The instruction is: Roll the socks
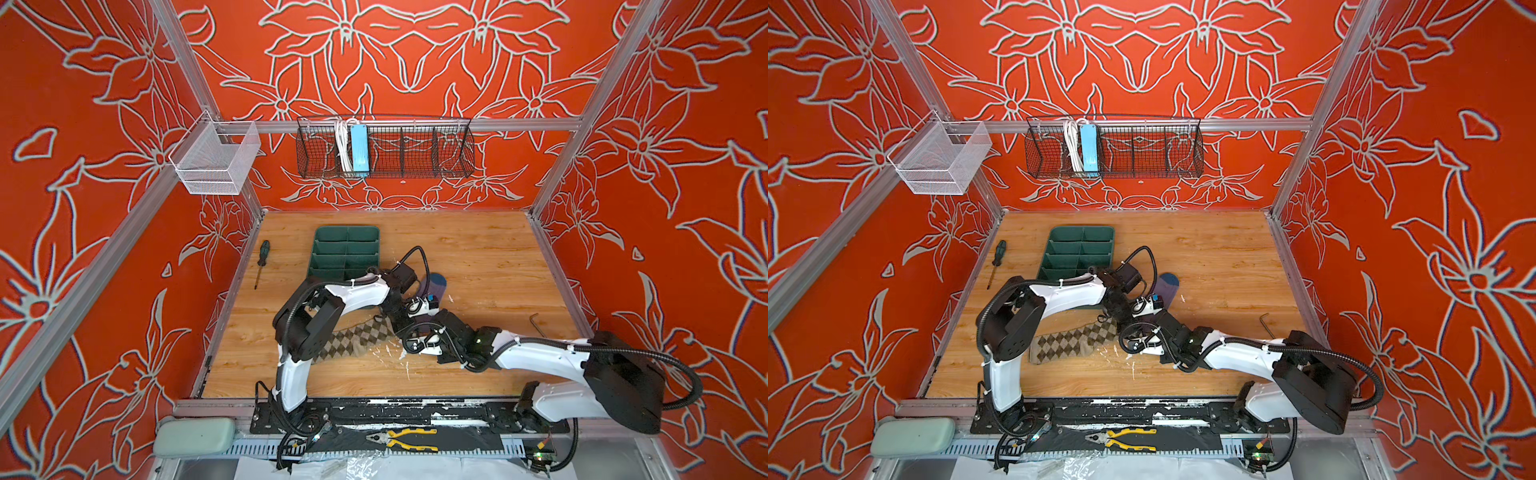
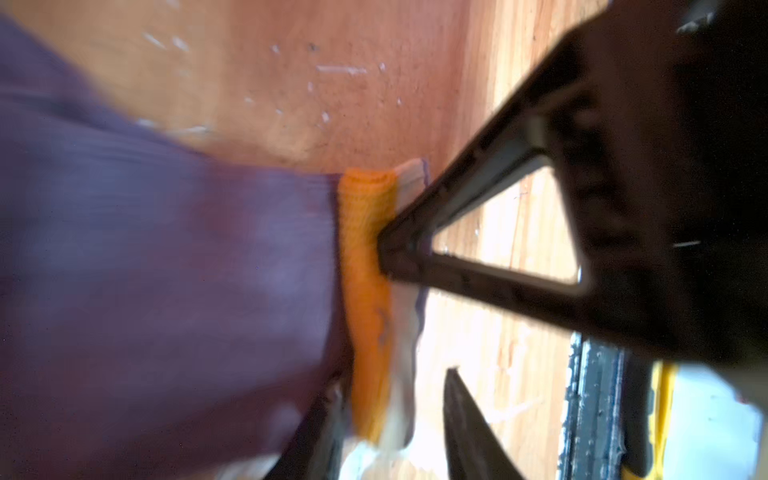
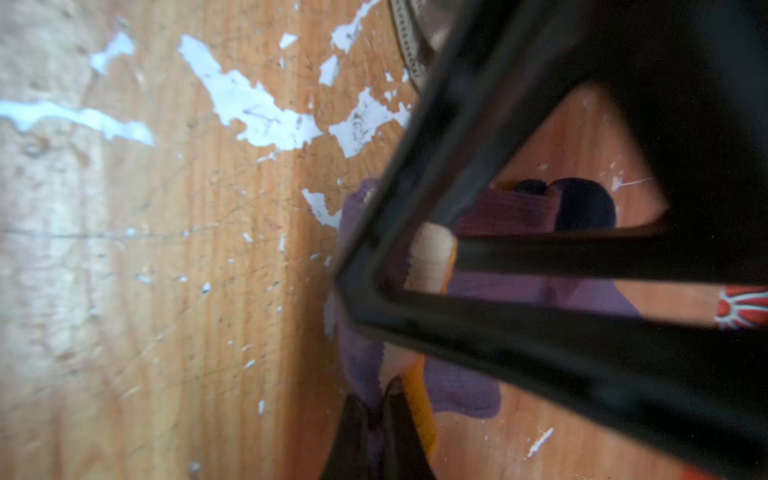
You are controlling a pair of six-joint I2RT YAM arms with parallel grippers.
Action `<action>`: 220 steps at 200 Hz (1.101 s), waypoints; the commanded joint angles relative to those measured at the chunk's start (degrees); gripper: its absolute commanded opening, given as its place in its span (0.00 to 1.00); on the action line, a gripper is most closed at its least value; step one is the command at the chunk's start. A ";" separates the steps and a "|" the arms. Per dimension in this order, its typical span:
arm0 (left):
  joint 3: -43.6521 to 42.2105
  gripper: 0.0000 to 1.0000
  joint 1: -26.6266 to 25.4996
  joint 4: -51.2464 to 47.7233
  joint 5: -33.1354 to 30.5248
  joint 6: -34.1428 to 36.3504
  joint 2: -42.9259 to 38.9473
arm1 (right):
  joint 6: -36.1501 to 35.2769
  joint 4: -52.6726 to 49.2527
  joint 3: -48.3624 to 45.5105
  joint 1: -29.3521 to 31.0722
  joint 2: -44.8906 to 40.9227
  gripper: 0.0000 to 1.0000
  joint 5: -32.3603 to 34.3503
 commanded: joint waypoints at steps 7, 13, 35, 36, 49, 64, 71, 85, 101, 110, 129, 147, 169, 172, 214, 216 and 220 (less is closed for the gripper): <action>-5.21 0.42 3.55 13.35 -5.59 -7.09 -11.98 | 2.67 -9.08 1.69 -0.65 1.82 0.00 -5.44; -6.84 0.43 4.24 15.72 -7.64 -8.29 -14.49 | 2.59 -9.87 2.23 -0.96 1.82 0.00 -6.62; -13.41 0.45 6.31 23.31 -17.98 -10.84 -25.12 | 3.53 -14.43 4.85 -2.88 2.41 0.00 -13.46; -13.75 0.45 6.39 23.66 -18.70 -10.93 -25.63 | 3.65 -14.73 5.04 -3.05 2.47 0.00 -13.68; -18.15 0.50 7.09 27.72 -25.87 -11.05 -32.46 | 4.48 -19.03 7.84 -4.97 4.20 0.00 -18.75; -22.18 0.60 7.68 29.48 -29.60 -8.96 -40.53 | 5.01 -24.17 11.18 -7.28 6.98 0.00 -22.88; -23.51 0.66 7.86 28.94 -29.46 -7.16 -43.94 | 4.87 -26.47 12.59 -8.28 8.39 0.00 -24.01; -24.55 0.69 7.96 24.45 -26.87 -1.32 -49.09 | 5.06 -28.89 14.60 -9.98 10.83 0.00 -24.67; -23.93 0.69 7.88 16.39 -23.84 5.27 -52.04 | 4.88 -31.44 16.77 -12.21 13.19 0.00 -27.61; -23.84 0.68 7.80 12.80 -22.31 8.45 -54.56 | 4.83 -32.80 18.15 -13.45 14.43 0.00 -29.59; -27.29 0.68 5.62 12.14 -20.80 14.75 -57.53 | 4.85 -35.42 21.18 -15.77 17.24 0.00 -32.22; -32.80 0.68 -0.55 16.02 -22.55 23.11 -59.50 | 4.32 -38.20 24.28 -17.31 20.61 0.02 -32.44; -37.92 0.69 -10.97 23.93 -32.27 28.10 -56.25 | 3.95 -40.03 27.18 -18.54 24.44 0.05 -31.47; -38.29 0.69 -11.90 24.93 -33.25 28.39 -55.34 | 4.04 -40.06 27.42 -18.59 24.88 0.06 -31.11; -38.83 0.68 -20.66 37.99 -39.81 28.79 -36.85 | 3.88 -36.80 28.79 -18.95 27.48 0.11 -27.69; -38.82 0.68 -20.86 38.68 -40.06 28.75 -36.15 | 3.86 -36.72 28.85 -18.96 27.55 0.11 -27.73; -38.67 0.67 -21.19 40.15 -40.48 28.70 -34.58 | 3.81 -36.66 28.94 -18.96 27.51 0.11 -27.80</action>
